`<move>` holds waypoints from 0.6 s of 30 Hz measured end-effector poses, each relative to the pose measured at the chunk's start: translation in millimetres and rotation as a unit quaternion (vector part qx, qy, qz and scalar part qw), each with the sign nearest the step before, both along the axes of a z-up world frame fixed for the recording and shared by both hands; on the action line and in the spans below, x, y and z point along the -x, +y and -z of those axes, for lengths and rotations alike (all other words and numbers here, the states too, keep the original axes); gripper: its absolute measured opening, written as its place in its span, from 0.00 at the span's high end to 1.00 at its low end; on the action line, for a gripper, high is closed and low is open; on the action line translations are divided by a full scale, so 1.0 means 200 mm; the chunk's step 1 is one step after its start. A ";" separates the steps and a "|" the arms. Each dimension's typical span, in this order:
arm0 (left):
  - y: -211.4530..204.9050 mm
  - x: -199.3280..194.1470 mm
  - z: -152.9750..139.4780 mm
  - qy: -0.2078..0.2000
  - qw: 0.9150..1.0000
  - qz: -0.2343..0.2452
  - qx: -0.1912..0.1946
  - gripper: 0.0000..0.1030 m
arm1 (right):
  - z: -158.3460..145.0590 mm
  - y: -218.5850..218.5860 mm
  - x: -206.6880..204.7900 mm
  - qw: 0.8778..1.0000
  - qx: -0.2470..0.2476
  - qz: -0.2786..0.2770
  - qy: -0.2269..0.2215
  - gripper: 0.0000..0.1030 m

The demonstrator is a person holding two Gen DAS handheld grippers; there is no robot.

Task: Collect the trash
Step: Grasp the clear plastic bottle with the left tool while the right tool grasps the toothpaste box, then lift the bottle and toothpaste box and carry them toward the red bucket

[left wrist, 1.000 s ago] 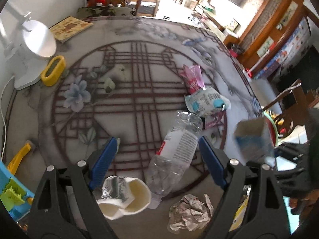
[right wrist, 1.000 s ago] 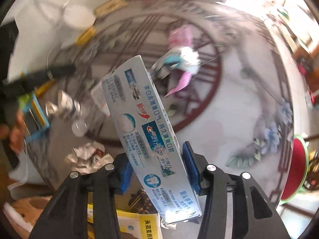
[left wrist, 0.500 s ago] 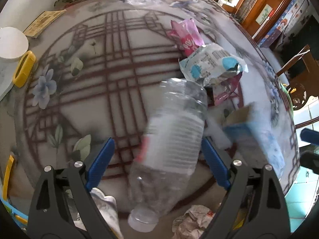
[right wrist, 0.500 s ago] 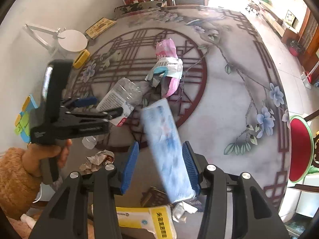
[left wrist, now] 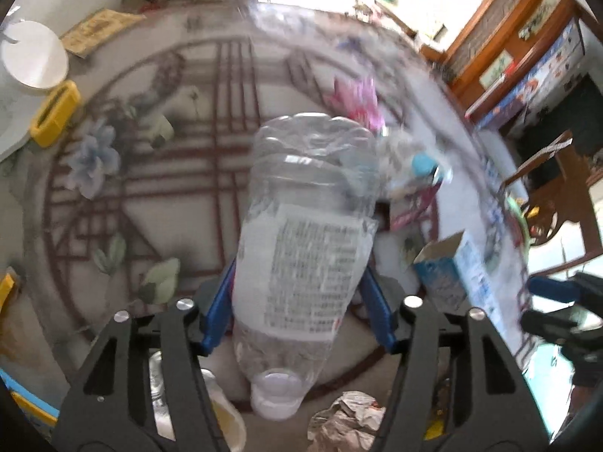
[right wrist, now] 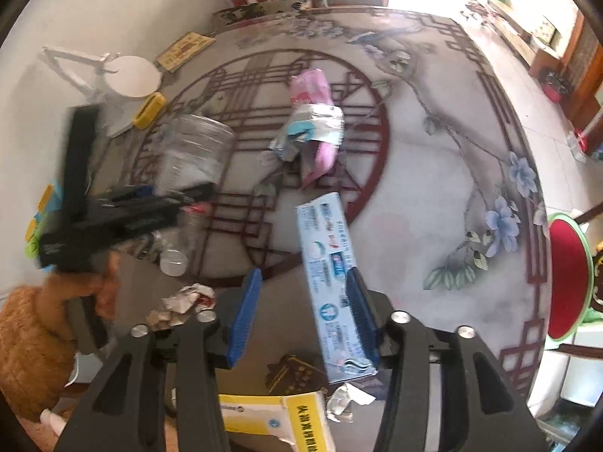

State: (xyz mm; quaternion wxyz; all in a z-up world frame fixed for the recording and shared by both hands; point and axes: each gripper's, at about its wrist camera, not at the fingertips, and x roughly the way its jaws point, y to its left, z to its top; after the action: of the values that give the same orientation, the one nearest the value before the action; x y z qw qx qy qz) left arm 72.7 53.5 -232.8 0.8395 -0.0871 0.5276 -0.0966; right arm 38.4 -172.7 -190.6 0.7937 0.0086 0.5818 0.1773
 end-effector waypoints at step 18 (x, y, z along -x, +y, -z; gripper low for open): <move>-0.03 0.03 -0.26 -0.057 0.998 -0.015 0.012 0.50 | 0.34 0.10 -0.09 0.995 0.086 -0.025 0.047 0.62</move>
State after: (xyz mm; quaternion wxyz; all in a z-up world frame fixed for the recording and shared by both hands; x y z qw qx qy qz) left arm 66.3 46.9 -180.7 0.8682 -0.0993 0.4767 -0.0953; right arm 56.4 -153.4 -258.1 0.7586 -0.0656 0.6317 0.1455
